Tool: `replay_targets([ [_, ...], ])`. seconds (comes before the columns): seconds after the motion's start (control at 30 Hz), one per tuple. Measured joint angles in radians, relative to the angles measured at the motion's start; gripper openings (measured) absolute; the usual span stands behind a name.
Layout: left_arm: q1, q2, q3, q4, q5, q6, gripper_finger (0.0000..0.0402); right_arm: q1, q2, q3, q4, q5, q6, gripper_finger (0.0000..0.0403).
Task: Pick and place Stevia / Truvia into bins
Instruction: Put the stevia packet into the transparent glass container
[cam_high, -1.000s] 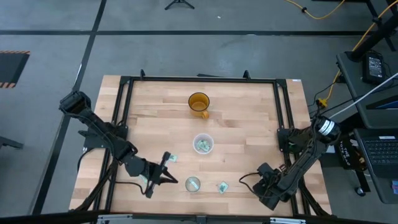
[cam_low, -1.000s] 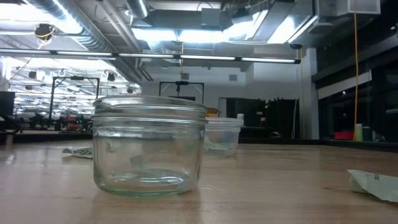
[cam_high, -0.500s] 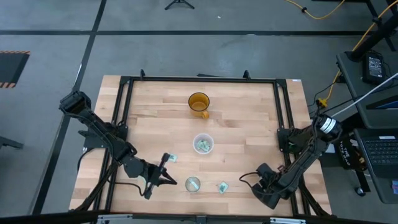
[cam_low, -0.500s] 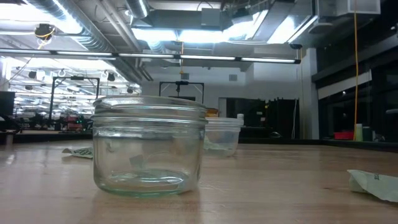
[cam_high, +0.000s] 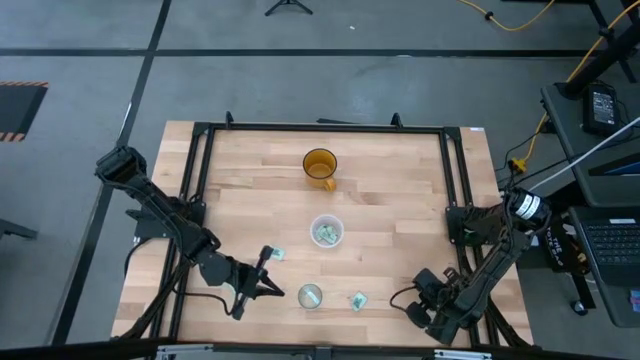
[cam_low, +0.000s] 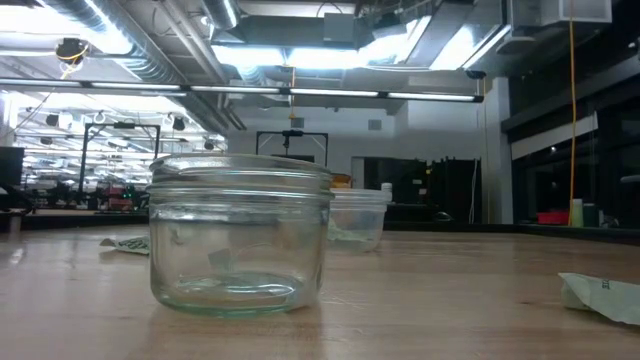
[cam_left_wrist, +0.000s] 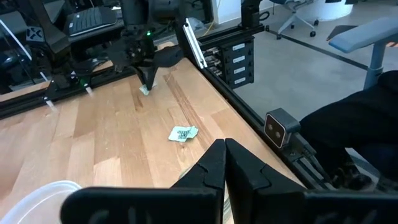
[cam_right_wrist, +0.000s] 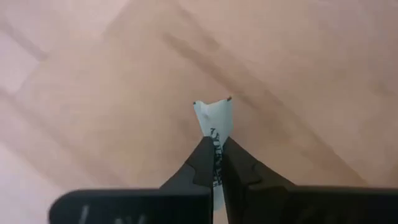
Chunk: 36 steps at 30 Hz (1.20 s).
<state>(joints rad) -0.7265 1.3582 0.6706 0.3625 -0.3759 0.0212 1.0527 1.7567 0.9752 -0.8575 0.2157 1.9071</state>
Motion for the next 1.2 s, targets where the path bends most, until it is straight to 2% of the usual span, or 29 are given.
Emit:
replay_targets([
  [0.3, 0.0, 0.0, 0.0, -0.002, -0.001, 0.0, 0.0007, -0.026, -0.002, 0.001, 0.117, 0.129, -0.168, 0.0006],
  [0.47, 0.002, 0.0, 0.0, -0.001, -0.002, -0.005, 0.0003, -0.061, -0.003, 0.002, 0.211, 0.31, -0.346, 0.0006],
  [0.6, 0.002, 0.0, 0.0, -0.001, -0.002, -0.012, 0.0002, -0.102, -0.004, 0.002, 0.302, 0.367, -0.497, 0.0006],
  [0.8, 0.002, 0.018, 0.0, 0.036, -0.01, -0.051, 0.0006, -0.203, -0.004, 0.002, 0.536, 0.358, -0.817, 0.0006],
  [1.03, 0.009, 0.114, 0.0, 0.052, -0.03, -0.016, 0.0002, -0.362, -0.004, 0.003, 0.816, 0.169, -1.148, 0.0007],
  [1.2, 0.009, 0.129, -0.001, 0.056, -0.041, -0.014, 0.0002, -0.437, -0.005, 0.003, 0.975, 0.128, -1.347, 0.0004],
])
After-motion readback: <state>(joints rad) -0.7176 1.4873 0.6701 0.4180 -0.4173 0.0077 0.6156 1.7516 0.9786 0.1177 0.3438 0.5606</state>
